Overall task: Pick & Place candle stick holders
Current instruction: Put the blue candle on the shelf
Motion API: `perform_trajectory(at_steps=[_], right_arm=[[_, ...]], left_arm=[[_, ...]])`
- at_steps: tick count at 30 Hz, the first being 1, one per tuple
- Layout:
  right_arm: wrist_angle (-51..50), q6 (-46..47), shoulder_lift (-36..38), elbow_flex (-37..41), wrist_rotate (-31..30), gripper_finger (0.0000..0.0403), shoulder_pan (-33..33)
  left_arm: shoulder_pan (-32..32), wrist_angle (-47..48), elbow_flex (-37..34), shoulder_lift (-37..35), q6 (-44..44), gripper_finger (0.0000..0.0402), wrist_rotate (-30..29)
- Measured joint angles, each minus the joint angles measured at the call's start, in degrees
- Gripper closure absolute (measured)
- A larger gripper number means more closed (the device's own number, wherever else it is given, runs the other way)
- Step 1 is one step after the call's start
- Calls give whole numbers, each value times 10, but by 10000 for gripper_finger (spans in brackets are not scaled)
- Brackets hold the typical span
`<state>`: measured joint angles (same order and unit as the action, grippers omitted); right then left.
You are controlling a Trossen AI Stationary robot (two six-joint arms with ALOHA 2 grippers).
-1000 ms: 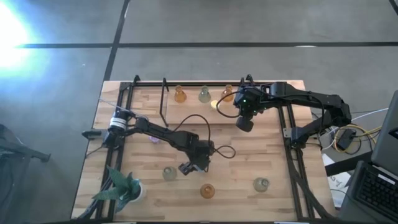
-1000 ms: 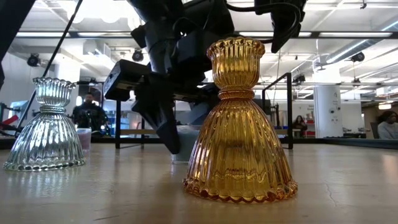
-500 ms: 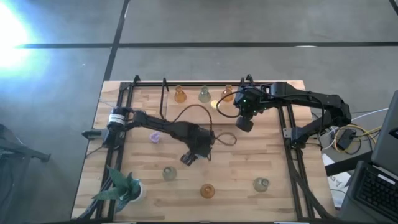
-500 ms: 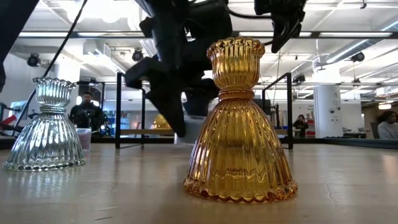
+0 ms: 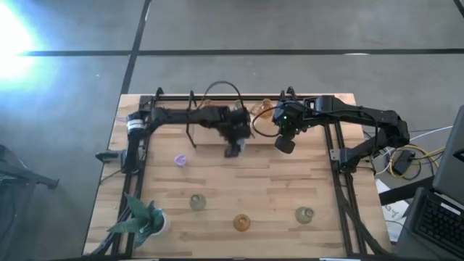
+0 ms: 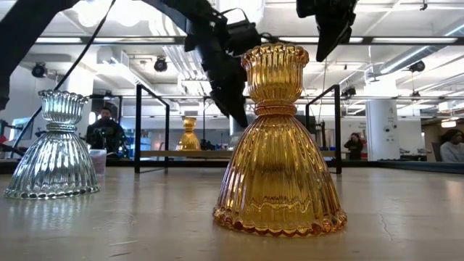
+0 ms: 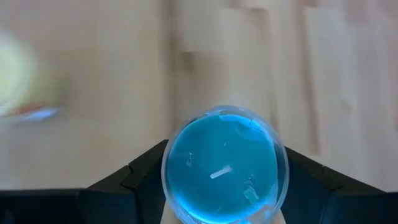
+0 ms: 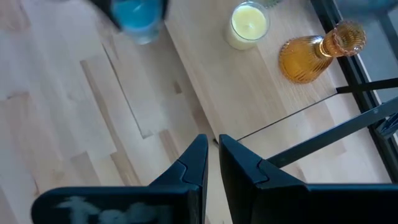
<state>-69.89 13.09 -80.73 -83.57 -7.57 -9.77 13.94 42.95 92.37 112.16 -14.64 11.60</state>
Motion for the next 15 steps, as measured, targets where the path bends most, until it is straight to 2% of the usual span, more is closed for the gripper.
perform_trajectory(at_steps=[9, 15], right_arm=[[3, -1, 0, 0, -17, 369, 0], [5, -2, 0, 0, -21, 369, -4]], left_arm=[[67, -1, 12, 0, 63, 161, -1], [83, -18, 12, 0, 105, 161, -35]])
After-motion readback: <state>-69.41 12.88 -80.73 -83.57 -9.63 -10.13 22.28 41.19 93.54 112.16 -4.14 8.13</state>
